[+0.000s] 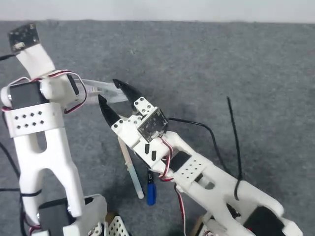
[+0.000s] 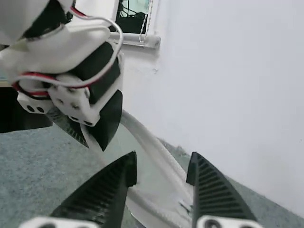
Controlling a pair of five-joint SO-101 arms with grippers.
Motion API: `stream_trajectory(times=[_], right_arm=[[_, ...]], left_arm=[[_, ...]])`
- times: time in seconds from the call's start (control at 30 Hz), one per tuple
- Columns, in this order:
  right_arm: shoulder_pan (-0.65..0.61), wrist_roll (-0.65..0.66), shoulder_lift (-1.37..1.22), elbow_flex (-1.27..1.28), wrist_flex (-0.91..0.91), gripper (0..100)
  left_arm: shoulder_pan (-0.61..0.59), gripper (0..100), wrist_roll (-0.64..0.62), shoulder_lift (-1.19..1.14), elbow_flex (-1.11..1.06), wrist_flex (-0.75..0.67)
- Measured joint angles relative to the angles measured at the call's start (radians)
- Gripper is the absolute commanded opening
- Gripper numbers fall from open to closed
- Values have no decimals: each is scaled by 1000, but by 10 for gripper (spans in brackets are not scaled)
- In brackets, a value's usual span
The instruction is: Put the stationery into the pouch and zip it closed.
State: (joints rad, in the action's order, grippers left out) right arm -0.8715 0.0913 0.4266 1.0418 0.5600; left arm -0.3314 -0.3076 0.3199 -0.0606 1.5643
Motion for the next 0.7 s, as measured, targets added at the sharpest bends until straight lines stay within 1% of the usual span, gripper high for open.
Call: stream_trajectory(times=[0.17,0.37,0.6,0.7], right_arm=[[0,-2,114,2,-163,153],[3,-61,222,2,-391,155],[41,-71,256,-57,-629,154],[58,-71,256,-100,-740,152]], left_arm=[[-6,9,0,0,0,0],[-6,9,0,0,0,0],[-6,9,0,0,0,0],[-43,9,0,0,0,0]])
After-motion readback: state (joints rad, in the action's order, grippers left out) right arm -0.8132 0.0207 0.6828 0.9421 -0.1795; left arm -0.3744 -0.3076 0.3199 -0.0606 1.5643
